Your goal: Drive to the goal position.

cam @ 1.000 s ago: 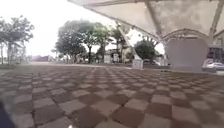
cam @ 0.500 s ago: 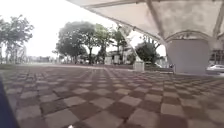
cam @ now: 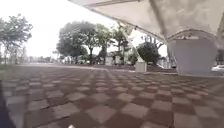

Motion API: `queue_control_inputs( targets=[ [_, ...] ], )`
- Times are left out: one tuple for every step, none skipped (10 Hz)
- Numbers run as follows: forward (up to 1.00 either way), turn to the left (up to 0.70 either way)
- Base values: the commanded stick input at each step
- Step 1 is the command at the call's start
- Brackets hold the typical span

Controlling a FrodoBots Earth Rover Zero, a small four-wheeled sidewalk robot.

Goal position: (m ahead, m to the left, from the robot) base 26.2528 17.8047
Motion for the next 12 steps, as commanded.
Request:
queue_control_inputs(
  targets=[
    [1.0,0.4],
    [1.0,0.4],
    [1.0,0.4],
    [1.0,0.4],
    [1.0,0.4],
    [1.0,0.4],
    [1.0,0.28],
    [1.0,0.08],
    [1.0,0.0],
    [1.0,0.0],
    [1.0,0.02],
    [1.0,0.01]
  ],
)
